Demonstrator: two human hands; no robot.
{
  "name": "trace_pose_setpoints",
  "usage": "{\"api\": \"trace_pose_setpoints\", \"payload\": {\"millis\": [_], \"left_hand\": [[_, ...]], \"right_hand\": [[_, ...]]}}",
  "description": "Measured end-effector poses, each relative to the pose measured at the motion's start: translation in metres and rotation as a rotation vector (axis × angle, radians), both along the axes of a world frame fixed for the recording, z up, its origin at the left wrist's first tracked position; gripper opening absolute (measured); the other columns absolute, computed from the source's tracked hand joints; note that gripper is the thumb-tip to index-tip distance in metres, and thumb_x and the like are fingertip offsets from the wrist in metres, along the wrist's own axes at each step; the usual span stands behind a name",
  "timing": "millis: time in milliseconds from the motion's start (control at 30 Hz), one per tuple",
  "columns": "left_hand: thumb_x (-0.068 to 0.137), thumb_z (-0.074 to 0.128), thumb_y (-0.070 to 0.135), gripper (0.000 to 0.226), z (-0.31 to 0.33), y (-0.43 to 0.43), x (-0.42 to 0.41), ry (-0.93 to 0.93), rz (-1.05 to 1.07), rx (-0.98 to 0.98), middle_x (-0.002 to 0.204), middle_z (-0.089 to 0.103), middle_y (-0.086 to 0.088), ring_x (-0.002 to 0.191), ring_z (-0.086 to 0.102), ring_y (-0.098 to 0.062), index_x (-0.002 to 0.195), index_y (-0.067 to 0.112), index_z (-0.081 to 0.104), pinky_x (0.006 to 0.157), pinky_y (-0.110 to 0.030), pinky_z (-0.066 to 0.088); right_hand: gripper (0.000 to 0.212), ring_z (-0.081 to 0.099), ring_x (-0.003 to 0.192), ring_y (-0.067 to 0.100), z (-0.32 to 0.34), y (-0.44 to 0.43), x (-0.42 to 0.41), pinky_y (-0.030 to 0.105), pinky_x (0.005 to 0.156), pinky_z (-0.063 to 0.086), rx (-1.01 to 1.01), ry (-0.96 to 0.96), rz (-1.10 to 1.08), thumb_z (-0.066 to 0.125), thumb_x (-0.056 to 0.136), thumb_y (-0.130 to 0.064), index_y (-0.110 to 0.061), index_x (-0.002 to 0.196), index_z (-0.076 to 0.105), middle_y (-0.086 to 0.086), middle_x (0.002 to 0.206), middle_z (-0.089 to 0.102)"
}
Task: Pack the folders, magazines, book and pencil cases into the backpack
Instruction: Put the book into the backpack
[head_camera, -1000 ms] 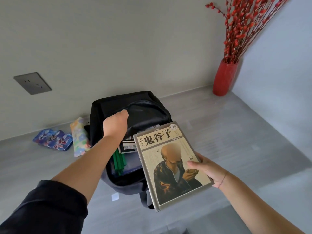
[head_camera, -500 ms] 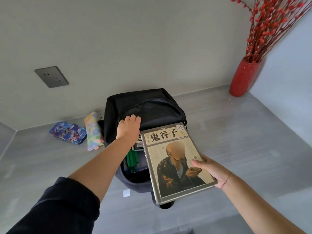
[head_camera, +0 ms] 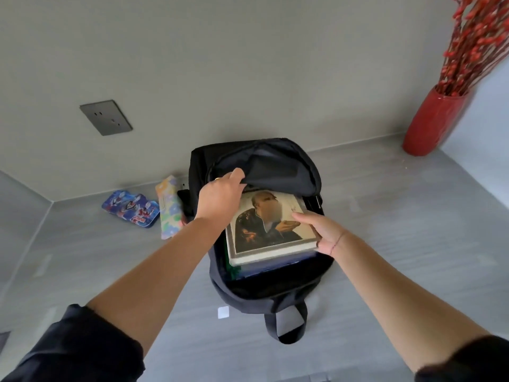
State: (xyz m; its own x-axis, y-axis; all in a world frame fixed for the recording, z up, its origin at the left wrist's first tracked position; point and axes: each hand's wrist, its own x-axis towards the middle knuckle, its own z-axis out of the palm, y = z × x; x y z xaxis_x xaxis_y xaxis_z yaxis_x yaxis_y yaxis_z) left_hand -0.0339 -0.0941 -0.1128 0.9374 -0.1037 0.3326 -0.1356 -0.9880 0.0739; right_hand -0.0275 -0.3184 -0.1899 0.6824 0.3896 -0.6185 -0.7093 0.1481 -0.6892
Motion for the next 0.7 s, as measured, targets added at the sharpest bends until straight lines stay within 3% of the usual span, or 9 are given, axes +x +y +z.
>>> {"api": "trace_pose_setpoints", "payload": {"millis": [67, 167, 233, 300, 433, 533, 633, 700], "left_hand": [[0.096, 0.049, 0.024, 0.021, -0.002, 0.002, -0.002, 0.011, -0.005, -0.017, 0.092, 0.067, -0.010, 0.076, 0.064, -0.036, 0.108, 0.007, 0.054, 0.058, -0.038, 0.044], [0.097, 0.047, 0.025, 0.021, -0.008, 0.006, -0.004, 0.050, -0.022, -0.029, 0.097, 0.066, -0.010, 0.083, 0.064, -0.035, 0.110, 0.010, 0.056, 0.065, -0.041, 0.049], [0.097, 0.046, 0.024, 0.025, -0.012, 0.008, -0.003, 0.079, -0.025, -0.046, 0.102, 0.066, -0.010, 0.088, 0.065, -0.034, 0.115, 0.011, 0.057, 0.071, -0.043, 0.052], [0.098, 0.046, 0.023, 0.026, -0.017, 0.011, -0.003, 0.090, -0.024, -0.062, 0.104, 0.066, -0.010, 0.090, 0.065, -0.034, 0.118, 0.012, 0.059, 0.074, -0.043, 0.053], [0.096, 0.049, 0.020, 0.025, -0.026, 0.012, -0.010, 0.070, -0.078, -0.104, 0.101, 0.067, -0.011, 0.087, 0.065, -0.034, 0.114, 0.012, 0.063, 0.071, -0.042, 0.054], [0.096, 0.049, 0.021, 0.025, -0.031, 0.015, -0.014, 0.090, -0.126, -0.132, 0.099, 0.067, -0.010, 0.088, 0.065, -0.032, 0.113, 0.011, 0.064, 0.071, -0.041, 0.054], [0.094, 0.054, 0.029, 0.031, -0.034, 0.027, -0.020, 0.015, -0.166, -0.206, 0.097, 0.065, -0.010, 0.089, 0.065, -0.029, 0.113, 0.007, 0.065, 0.074, -0.036, 0.052], [0.092, 0.050, 0.038, 0.039, -0.036, 0.039, -0.024, -0.094, -0.125, -0.232, 0.095, 0.062, -0.009, 0.087, 0.063, -0.028, 0.108, 0.006, 0.066, 0.076, -0.035, 0.051]], "right_hand": [[0.021, 0.069, 0.087, 0.022, -0.003, 0.008, 0.009, 0.037, 0.092, 0.050, 0.132, 0.070, -0.191, 0.061, 0.087, -0.013, -0.007, 0.107, 0.065, 0.008, 0.087, 0.074], [0.028, 0.061, 0.106, 0.029, -0.010, 0.007, 0.004, 0.040, 0.098, 0.048, 0.201, 0.068, -0.249, 0.053, 0.091, 0.000, -0.003, 0.118, 0.057, 0.017, 0.110, 0.065], [0.035, 0.065, 0.096, 0.029, -0.008, 0.008, -0.003, 0.037, 0.086, 0.057, 0.080, -0.044, -0.085, 0.052, 0.089, 0.006, -0.010, 0.120, 0.053, 0.018, 0.111, 0.063], [0.041, 0.067, 0.080, 0.026, -0.003, 0.013, -0.007, 0.031, 0.069, 0.061, -0.107, -0.133, -0.025, 0.053, 0.087, 0.010, -0.007, 0.125, 0.048, 0.018, 0.095, 0.064], [0.035, 0.066, 0.067, 0.025, 0.001, 0.029, 0.011, 0.028, 0.054, 0.060, -0.268, -0.103, -0.255, 0.049, 0.091, 0.007, 0.007, 0.125, 0.042, 0.021, 0.077, 0.062], [0.026, 0.066, 0.058, 0.026, 0.011, 0.044, 0.029, 0.030, 0.047, 0.059, -0.282, -0.060, -0.325, 0.040, 0.094, 0.007, 0.000, 0.119, 0.042, 0.023, 0.073, 0.060], [0.023, 0.064, 0.062, 0.030, 0.015, 0.051, 0.030, 0.034, 0.051, 0.059, -0.325, -0.056, -0.338, 0.044, 0.091, 0.008, -0.002, 0.112, 0.044, 0.022, 0.076, 0.060], [0.024, 0.060, 0.057, 0.027, 0.015, 0.052, 0.019, 0.025, 0.041, 0.052, -0.378, -0.056, -0.361, 0.047, 0.087, 0.005, -0.010, 0.106, 0.045, 0.016, 0.074, 0.058]]}}
